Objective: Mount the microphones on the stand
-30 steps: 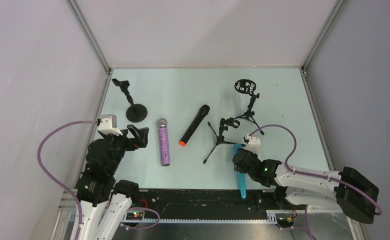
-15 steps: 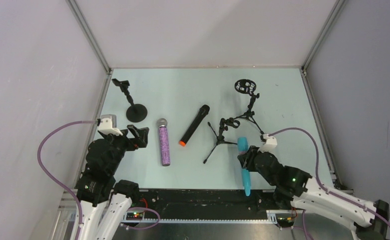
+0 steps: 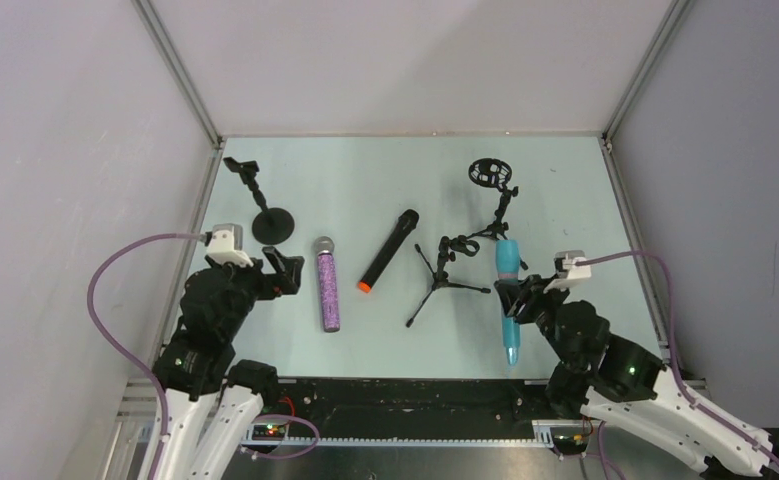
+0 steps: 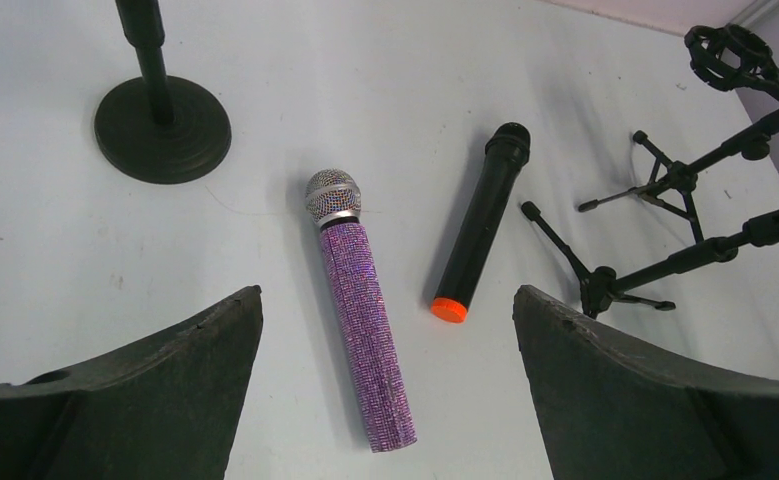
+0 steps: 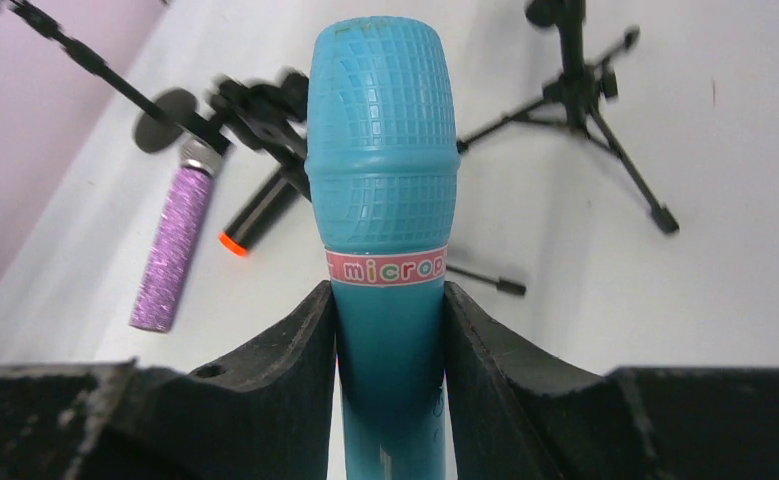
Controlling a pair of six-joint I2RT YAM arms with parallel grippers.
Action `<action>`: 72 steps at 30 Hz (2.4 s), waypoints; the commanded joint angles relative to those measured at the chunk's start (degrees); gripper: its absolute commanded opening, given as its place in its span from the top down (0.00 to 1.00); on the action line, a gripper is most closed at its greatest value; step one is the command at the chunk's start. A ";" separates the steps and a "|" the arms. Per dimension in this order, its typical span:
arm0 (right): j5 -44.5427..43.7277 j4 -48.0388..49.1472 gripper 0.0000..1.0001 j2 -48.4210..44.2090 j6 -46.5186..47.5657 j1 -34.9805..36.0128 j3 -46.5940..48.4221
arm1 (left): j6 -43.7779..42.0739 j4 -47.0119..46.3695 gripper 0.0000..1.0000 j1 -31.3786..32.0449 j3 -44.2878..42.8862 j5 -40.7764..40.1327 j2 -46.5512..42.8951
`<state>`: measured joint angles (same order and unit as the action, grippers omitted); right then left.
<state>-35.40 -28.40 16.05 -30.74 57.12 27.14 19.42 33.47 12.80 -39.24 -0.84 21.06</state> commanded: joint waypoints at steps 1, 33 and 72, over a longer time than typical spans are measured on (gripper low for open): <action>-0.06 8.47 1.00 -0.48 11.30 -0.34 5.91 | -1.14 -2.64 0.02 0.21 -0.21 2.70 1.27; 27.36 39.84 1.00 25.29 3.25 -0.80 12.94 | 18.62 -26.80 0.02 17.87 -0.06 23.49 16.23; 37.09 45.41 1.00 20.77 -8.32 -7.46 12.93 | 14.52 -59.28 0.36 43.72 -14.72 42.69 49.37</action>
<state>-1.41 15.25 37.54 -39.27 50.09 37.54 35.44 -22.48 56.29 -50.11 36.60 69.06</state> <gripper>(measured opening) 0.425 0.685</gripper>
